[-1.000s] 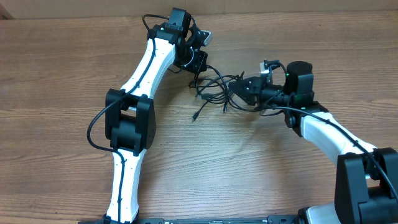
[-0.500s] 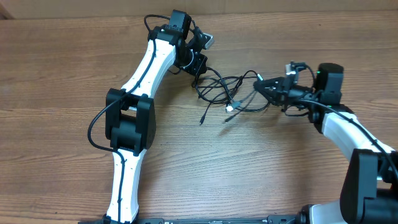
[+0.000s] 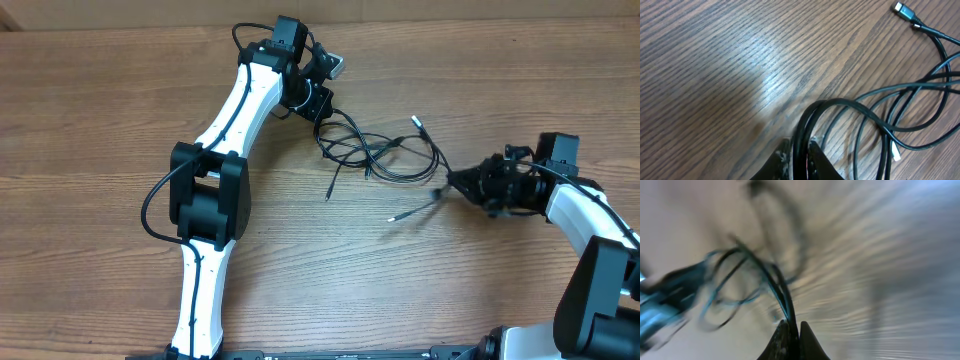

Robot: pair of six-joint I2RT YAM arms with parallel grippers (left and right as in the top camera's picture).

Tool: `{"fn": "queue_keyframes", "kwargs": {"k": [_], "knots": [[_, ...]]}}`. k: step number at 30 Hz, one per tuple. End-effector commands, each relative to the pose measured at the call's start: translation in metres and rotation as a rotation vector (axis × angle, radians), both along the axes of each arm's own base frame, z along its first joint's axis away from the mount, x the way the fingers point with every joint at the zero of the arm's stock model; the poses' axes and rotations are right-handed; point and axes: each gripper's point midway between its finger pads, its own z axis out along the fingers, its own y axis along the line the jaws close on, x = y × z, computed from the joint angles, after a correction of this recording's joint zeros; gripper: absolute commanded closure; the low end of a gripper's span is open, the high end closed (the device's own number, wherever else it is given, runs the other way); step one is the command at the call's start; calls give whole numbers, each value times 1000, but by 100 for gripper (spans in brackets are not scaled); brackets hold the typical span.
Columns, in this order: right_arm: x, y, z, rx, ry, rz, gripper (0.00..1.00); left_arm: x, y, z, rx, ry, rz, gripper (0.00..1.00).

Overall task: Untangle cables
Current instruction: 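Pull a cable strand rightward out of the bundle with the right gripper, then lift the left gripper's cable up-left, stretching the bundle apart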

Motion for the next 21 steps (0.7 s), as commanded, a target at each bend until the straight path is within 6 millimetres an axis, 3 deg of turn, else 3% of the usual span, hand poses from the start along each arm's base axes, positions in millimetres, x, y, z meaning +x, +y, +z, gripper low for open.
{"fn": "queue_keyframes", "kwargs": {"k": [1, 7, 10, 12, 14, 15, 17, 21], "knots": [[-9, -40, -22, -273, 66, -57, 96, -2, -1, 1, 7, -13, -21, 87], [-20, -52, -30, -348, 131, -75, 96, -3, -1, 1, 3, -9, -23, 83], [-22, -51, -31, -346, 141, -73, 87, -6, -7, 4, -32, 3, -35, 73], [-25, -52, -32, -355, 154, -74, 58, -9, -12, 7, -65, 15, -47, 64], [-29, -55, -34, -372, 175, -77, 18, -10, -14, 8, -79, 19, -51, 48], [-30, -56, -35, -378, 184, -78, 9, -9, -14, 8, -78, 19, -51, 43], [-32, -56, -36, -378, 191, -76, 1, -9, -13, 8, -76, 18, -50, 30], [-34, -55, -36, -376, 199, -72, 0, -10, -14, 8, -77, 19, -51, 10]]}}
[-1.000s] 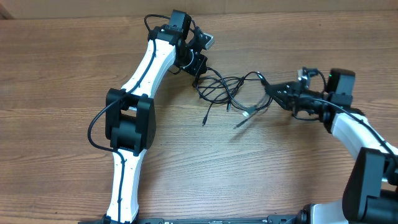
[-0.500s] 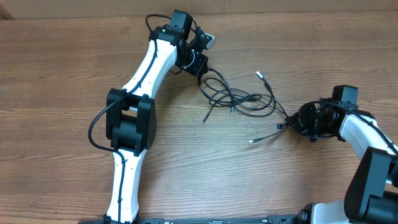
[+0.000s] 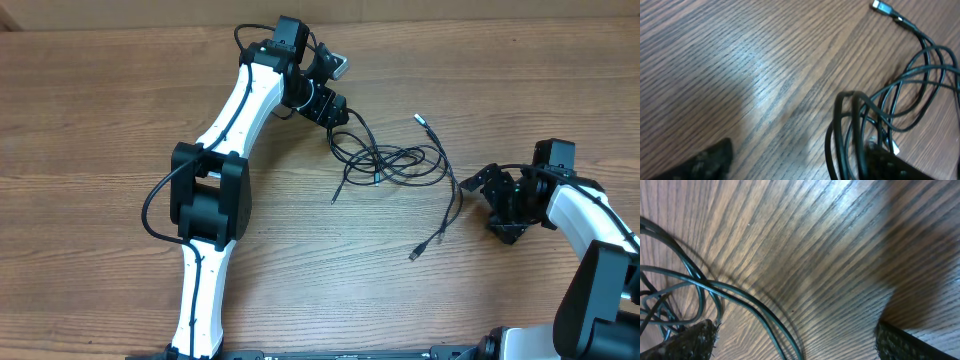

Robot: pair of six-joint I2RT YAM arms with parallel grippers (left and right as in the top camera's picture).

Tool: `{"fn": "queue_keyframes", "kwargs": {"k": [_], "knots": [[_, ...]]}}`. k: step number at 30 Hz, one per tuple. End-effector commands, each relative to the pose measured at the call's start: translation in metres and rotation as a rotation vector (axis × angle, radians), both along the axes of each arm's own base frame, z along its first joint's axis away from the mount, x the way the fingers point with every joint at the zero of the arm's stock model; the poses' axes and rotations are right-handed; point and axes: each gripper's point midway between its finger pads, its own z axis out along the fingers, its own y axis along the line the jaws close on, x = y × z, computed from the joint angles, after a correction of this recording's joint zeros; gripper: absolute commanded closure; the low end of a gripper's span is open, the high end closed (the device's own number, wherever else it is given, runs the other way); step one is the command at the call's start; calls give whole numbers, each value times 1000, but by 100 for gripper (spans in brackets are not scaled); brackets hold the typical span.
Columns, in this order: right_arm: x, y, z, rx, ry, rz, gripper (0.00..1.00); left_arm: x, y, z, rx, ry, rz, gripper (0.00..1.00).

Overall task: Untangle cables
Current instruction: 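Lift the left gripper's cable up-left, stretching the bundle apart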

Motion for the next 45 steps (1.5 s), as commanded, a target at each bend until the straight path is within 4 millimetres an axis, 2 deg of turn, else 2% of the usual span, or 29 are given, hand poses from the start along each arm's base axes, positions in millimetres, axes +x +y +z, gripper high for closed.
{"fn": "queue_keyframes", "kwargs": {"k": [1, 3, 5, 9, 14, 16, 18, 20, 26, 32, 33, 34, 36, 38, 42, 45], "knots": [[-3, -5, 0, -31, 7, -4, 0, -5, -4, 3, -21, 12, -12, 8], [-3, -5, 0, -31, 10, -3, 0, -6, -5, 2, -21, 15, -15, 2], [-4, -4, -1, -29, 14, -3, 0, -9, -10, 5, -47, 26, -26, 0], [-7, 0, 0, -14, 10, 40, 0, -18, -27, 30, -183, 54, -73, 0], [2, 26, 13, 104, -107, 201, 0, -34, -53, 76, -399, 74, -189, 25], [4, 30, 16, 132, -127, 209, 0, -39, -61, 83, -448, 81, -215, 25], [6, 34, 19, 154, -141, 214, 0, -42, -64, 80, -434, 76, -226, 18], [6, 35, 20, 163, -147, 216, 0, -41, -64, 69, -364, 57, -225, 14], [6, 38, 20, 164, -144, 224, 0, -26, -37, 18, -3, -19, -138, 9], [9, 51, 21, 161, -157, 270, 0, -23, -33, 7, 53, -8, -82, 8], [9, 54, 21, 160, -161, 280, 0, -20, -29, 5, 76, -9, -62, 1], [10, 56, 21, 160, -163, 290, 0, -15, -22, 1, 118, -7, -7, 0], [10, 62, 21, 159, -166, 304, 0, -6, -3, -7, 210, 8, 144, 0], [11, 64, 20, 150, -160, 304, 0, -4, 3, -9, 234, 22, 197, 0], [13, 67, 19, 123, -165, 324, 0, -11, -9, -6, 149, 113, 268, 16], [13, 67, 17, 107, -160, 324, 0, -18, -22, -1, 72, 187, 298, 19]]}}
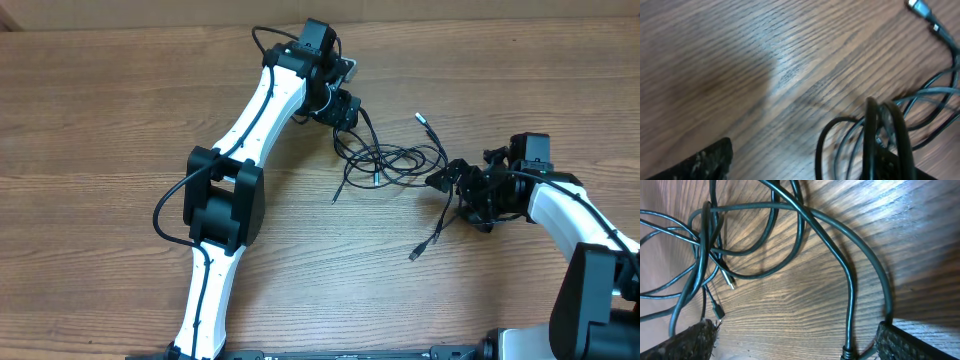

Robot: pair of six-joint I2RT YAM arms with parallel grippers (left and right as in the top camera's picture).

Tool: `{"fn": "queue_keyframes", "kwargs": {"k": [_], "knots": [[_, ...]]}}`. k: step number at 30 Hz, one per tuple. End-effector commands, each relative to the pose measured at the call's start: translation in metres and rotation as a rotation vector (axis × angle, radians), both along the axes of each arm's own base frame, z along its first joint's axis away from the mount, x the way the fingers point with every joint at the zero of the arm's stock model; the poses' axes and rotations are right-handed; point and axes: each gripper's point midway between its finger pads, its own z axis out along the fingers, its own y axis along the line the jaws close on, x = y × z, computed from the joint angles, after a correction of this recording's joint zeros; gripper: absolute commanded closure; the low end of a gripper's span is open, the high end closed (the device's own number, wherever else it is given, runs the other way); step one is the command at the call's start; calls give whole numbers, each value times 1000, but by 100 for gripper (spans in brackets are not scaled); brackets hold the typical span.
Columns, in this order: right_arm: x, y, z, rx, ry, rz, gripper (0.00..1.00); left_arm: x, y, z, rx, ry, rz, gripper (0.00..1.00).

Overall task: Untangle cables
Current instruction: 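Lift the left gripper's cable up-left, stretching the bundle apart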

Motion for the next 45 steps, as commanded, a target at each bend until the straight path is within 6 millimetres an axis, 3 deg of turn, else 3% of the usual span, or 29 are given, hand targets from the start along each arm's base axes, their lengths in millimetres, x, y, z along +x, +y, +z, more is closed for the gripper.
{"fn": "queue_keyframes", "kwargs": {"k": [1, 4, 8, 11, 12, 15, 18, 22, 27, 31, 36, 40, 45], "knots": [[0, -3, -2, -34, 7, -20, 0, -10, -13, 3, -93, 100, 92, 22], [0, -4, -3, -41, 11, -26, 0, -15, -17, 4, -122, 132, 96, 28], [0, -5, -3, -45, 12, -27, 0, -16, -10, -4, -80, 136, 109, 22], [0, -7, -4, -59, 13, -31, 0, -23, -7, -14, -67, 167, 114, 25], [0, -8, -5, -62, 14, -32, 0, -26, -6, -19, -63, 177, 114, 29], [0, -8, -5, -66, 15, -33, 0, -28, -6, -27, -66, 184, 112, 53], [-1, -8, -6, -65, 18, -33, 0, -25, -9, -26, -83, 170, 109, 95], [-4, -8, -10, -65, 24, -32, 0, -25, -21, -15, -163, 179, 71, 96], [-3, -8, -10, -64, 20, -33, 0, -26, -43, 20, -308, 95, -136, 96], [-3, -8, -9, -57, 33, -57, 0, -16, -46, 55, -334, 13, -195, 96], [-3, -8, -9, -55, 36, -61, 0, -6, -52, 112, -356, -177, -343, 96], [-3, -8, -10, -52, 42, -74, 0, -9, -66, 169, -453, -363, -516, 96], [-4, -5, -10, -52, 43, -65, 0, -18, -76, 214, -563, -466, -606, 96]]}}
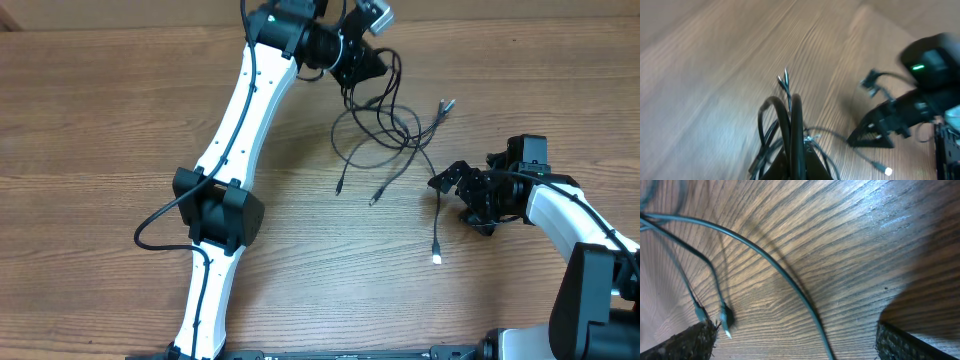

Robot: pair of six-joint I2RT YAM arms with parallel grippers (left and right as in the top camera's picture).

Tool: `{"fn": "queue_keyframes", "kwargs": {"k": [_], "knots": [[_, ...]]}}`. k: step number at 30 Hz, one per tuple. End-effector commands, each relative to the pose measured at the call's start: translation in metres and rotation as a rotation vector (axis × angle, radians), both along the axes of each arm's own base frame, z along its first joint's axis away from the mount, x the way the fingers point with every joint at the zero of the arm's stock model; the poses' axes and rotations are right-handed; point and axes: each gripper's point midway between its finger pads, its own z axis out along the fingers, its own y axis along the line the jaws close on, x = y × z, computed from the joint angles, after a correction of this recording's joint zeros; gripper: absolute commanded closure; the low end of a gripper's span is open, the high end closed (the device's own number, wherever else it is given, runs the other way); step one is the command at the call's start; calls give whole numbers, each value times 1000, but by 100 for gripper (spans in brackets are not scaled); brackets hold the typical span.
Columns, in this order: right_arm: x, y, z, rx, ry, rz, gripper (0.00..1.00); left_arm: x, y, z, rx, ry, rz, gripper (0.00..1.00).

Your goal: Untangle cables

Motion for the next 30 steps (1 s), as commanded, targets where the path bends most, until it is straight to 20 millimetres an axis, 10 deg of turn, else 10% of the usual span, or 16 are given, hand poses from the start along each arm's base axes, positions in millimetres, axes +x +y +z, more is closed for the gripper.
{"fn": "queue_keyframes", "kwargs": {"k": [1, 23, 27, 30], "knots": [[-2, 4, 0, -5, 0, 9, 0, -13, -7, 37, -117, -91, -119, 96], [-2, 5, -2, -26, 3, 16, 1, -26, 12, 4, 51, -73, -143, 96], [-2, 8, -1, -6, 0, 22, 44, -26, 13, 3, 56, -87, -151, 96], [-1, 15, 4, 41, -13, 33, 96, -23, 16, -1, 88, -95, -134, 96]]}}
